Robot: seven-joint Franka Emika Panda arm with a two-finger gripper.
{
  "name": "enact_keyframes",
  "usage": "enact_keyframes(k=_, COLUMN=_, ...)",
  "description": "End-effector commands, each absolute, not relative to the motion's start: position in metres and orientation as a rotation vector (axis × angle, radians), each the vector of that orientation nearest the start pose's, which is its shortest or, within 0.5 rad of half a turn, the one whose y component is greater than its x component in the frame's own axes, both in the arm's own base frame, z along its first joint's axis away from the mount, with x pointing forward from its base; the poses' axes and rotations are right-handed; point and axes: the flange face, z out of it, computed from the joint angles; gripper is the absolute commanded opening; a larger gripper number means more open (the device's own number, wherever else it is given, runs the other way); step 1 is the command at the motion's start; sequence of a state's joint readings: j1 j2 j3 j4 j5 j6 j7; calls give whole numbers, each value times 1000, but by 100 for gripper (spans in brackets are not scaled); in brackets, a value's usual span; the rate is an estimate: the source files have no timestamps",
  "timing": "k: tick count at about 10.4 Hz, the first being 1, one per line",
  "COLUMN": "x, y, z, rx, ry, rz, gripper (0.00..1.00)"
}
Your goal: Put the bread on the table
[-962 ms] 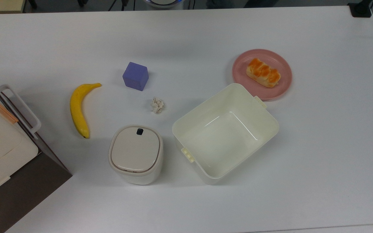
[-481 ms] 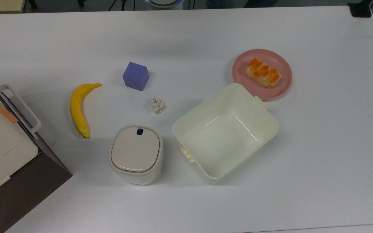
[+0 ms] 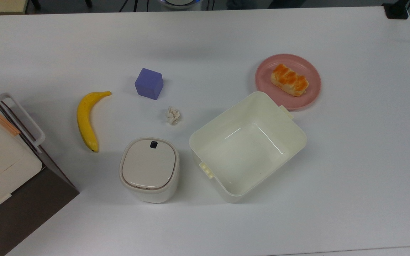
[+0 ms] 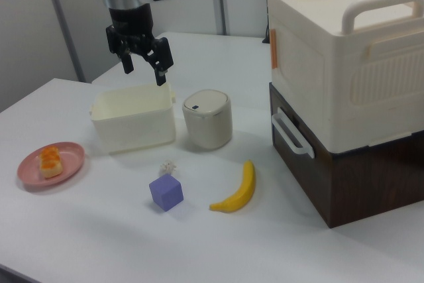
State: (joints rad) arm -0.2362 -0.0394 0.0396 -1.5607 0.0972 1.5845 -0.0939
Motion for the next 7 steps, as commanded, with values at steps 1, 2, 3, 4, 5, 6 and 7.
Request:
enact_keyframes(k=1, x=531, y=-96, z=659, rx=-3034, ry=190, rz=-120, gripper=100)
enact_keyframes(k=2, x=531, y=-98, z=658, rx=-3024, ry=236, rz=-117, gripper=100)
enact_keyframes(k=3, x=530, y=-97, z=659, rx=-3018, ry=287, rz=-116, gripper=100)
enact_keyframes(k=4, x=531, y=-97, z=658, rx=-3024, ry=311, rz=-106, gripper=100)
enact_keyframes(k=5, x=530, y=-98, z=657, rx=-3024, ry=311, rz=-100, gripper=100)
enact_keyframes(k=6, x=530, y=-100, z=657, rx=-3021, ry=325, rz=-102, gripper=100)
enact_keyframes(k=7, x=530, y=-100, z=658, rx=-3017, ry=338, rz=-109, gripper=100)
